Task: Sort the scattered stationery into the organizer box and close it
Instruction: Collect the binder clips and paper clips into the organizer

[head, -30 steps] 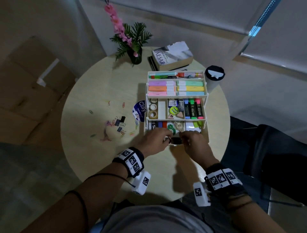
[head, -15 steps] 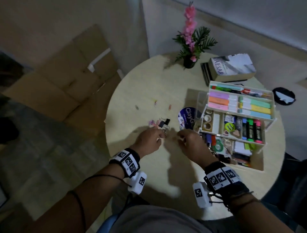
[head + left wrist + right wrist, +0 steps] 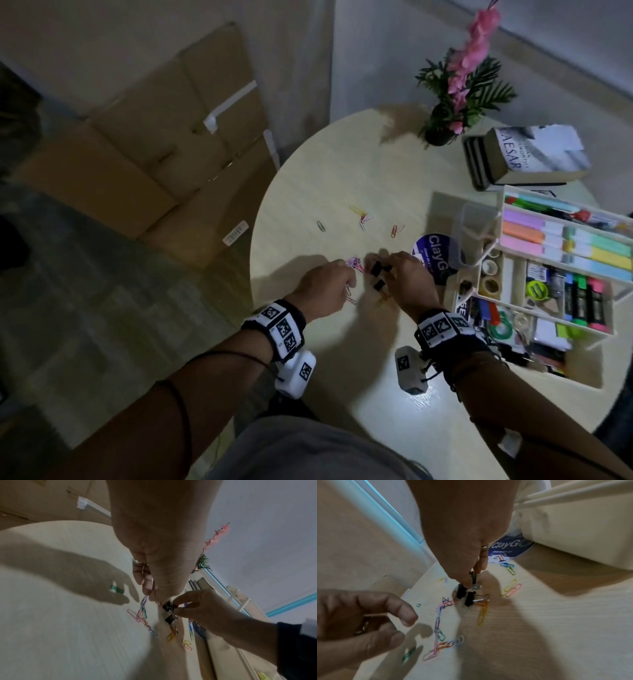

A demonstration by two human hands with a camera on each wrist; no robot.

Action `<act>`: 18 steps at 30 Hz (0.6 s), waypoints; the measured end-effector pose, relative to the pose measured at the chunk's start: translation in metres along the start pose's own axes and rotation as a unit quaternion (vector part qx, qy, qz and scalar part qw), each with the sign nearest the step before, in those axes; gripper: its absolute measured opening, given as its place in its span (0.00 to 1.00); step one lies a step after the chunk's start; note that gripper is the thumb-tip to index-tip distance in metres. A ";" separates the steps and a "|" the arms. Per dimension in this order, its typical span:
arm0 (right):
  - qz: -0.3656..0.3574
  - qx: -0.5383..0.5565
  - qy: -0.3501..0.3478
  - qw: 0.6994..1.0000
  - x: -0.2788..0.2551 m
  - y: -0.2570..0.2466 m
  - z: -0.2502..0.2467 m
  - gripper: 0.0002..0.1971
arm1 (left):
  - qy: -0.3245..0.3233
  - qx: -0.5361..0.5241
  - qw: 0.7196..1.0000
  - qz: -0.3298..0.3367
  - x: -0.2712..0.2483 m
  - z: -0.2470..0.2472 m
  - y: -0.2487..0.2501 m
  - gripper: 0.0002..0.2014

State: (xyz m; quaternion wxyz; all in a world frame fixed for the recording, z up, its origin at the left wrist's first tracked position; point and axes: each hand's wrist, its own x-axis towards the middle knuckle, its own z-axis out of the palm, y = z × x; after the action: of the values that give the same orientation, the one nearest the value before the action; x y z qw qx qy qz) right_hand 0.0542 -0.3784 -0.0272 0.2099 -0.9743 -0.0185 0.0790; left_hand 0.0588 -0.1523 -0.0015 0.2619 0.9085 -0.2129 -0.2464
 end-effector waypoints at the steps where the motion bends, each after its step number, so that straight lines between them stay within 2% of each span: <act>1: -0.001 -0.006 0.008 1.000 -0.001 0.001 0.001 0.07 | -0.004 -0.001 1.000 0.012 0.006 -0.003 0.001 0.12; 4: -0.018 -0.015 0.040 0.999 -0.005 0.004 0.003 0.03 | -0.012 0.013 0.999 0.046 0.025 -0.009 0.010 0.14; 7: -0.017 0.001 0.068 0.998 -0.010 0.007 0.005 0.08 | -0.003 0.029 0.996 0.089 0.042 -0.006 0.019 0.14; 9: -0.003 0.020 0.064 0.998 -0.011 0.014 0.008 0.10 | -0.005 0.053 0.992 0.110 0.051 -0.002 0.025 0.14; 12: -0.007 0.023 0.045 0.999 -0.011 0.019 0.008 0.04 | -0.020 0.096 0.985 0.144 0.062 0.004 0.030 0.14; 15: -0.013 0.026 0.042 0.999 -0.013 0.019 0.009 0.01 | -0.035 0.120 0.980 0.154 0.067 0.007 0.027 0.15; 18: 0.038 0.054 0.050 0.997 -0.017 0.020 0.010 0.05 | -0.044 0.111 0.982 0.145 0.070 0.010 0.021 0.17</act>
State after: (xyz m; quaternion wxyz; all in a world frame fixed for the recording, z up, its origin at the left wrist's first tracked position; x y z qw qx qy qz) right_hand 0.0361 -0.3941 -0.0422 0.2601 -0.9642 0.0331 0.0393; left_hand 0.1032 -0.2085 -0.0198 0.1830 0.8796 -0.3796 -0.2207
